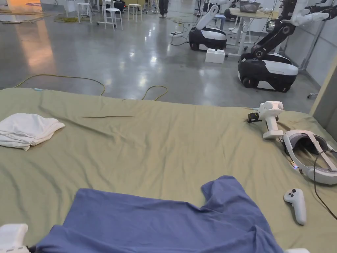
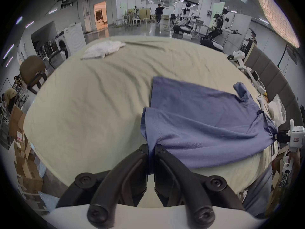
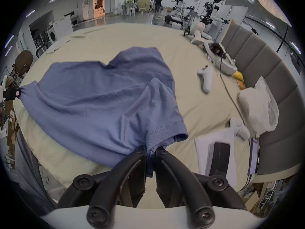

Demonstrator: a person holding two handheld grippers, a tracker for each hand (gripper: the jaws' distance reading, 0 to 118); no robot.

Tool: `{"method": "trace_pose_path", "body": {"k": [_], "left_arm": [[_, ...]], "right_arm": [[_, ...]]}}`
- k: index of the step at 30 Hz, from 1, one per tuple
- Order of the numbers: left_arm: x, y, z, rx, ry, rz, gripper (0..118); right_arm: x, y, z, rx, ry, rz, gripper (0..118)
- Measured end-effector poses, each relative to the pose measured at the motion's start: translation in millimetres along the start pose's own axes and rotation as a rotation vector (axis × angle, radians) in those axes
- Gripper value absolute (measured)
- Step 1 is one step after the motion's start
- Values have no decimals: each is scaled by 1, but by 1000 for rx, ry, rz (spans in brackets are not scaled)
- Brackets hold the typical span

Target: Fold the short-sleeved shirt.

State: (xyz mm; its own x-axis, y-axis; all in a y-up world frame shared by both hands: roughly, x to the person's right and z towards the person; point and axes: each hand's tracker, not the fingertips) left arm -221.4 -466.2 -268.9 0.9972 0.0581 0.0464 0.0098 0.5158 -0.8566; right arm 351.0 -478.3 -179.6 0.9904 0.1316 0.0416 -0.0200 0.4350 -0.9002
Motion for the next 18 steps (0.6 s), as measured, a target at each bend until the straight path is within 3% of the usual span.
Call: {"method": "trace_pose_path", "body": {"k": [7, 15, 16, 18], "left_arm": [[-8, -52, -22, -77, 14, 24, 8], [-4, -59, -41, -102, 19, 13, 8], [-3, -57, -40, -99, 18, 19, 8], [-2, -51, -36, -91, 19, 25, 18]], "right_arm": [[-11, -39, -21, -65, -21, 8, 10], [-20, -46, -36, -51, -52, -36, 11], [-21, -45, -32, -47, -63, -35, 15], [-23, -40, -27, -33, -136, -25, 46]]}}
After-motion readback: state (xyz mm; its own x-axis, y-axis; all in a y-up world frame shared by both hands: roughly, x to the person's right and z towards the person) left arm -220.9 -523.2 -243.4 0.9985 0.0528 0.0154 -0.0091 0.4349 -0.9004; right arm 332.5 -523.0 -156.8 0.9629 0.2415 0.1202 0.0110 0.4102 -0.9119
